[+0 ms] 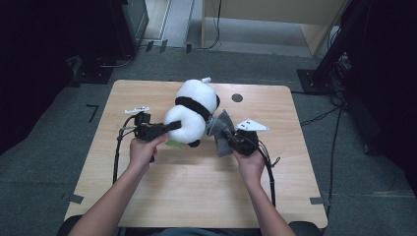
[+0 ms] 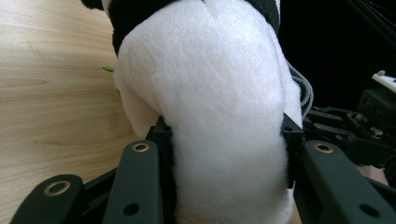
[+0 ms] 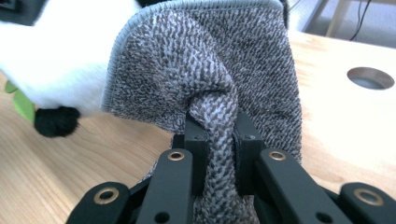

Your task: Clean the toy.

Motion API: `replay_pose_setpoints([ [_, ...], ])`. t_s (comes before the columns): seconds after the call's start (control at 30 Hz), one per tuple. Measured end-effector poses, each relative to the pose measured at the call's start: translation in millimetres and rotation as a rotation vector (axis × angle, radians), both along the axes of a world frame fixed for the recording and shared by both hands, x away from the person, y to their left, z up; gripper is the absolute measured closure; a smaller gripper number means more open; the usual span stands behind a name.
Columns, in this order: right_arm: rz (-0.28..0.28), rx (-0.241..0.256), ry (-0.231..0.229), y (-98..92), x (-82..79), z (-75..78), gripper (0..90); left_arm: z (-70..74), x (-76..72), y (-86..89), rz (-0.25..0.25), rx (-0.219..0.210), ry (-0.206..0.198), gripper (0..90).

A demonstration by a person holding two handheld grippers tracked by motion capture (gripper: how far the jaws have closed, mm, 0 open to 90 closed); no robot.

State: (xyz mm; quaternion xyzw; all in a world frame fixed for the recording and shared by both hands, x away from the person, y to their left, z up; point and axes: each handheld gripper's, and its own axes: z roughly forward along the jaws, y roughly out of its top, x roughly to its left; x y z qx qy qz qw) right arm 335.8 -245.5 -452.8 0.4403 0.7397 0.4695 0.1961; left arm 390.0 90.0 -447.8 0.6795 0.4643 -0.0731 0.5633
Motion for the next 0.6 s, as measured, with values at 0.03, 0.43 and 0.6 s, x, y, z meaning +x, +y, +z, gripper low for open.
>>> replay_pose_setpoints([
  [0.03, 0.003, -0.01, -0.006, 0.8, -0.3, 0.6, 81.1, 0.7, 0.2, 0.4, 0.0, 0.005, -0.005, 57.1],
  [0.43, -0.018, 0.018, 0.025, -22.6, 18.2, 12.0, 80.5, 3.6, 5.7, 25.6, 0.039, 0.081, -0.057, 56.8],
  [0.6, -0.042, -0.016, 0.044, -41.1, 29.8, 13.0, 80.3, 3.7, 15.6, 38.3, 0.056, 0.152, -0.08, 56.7],
])
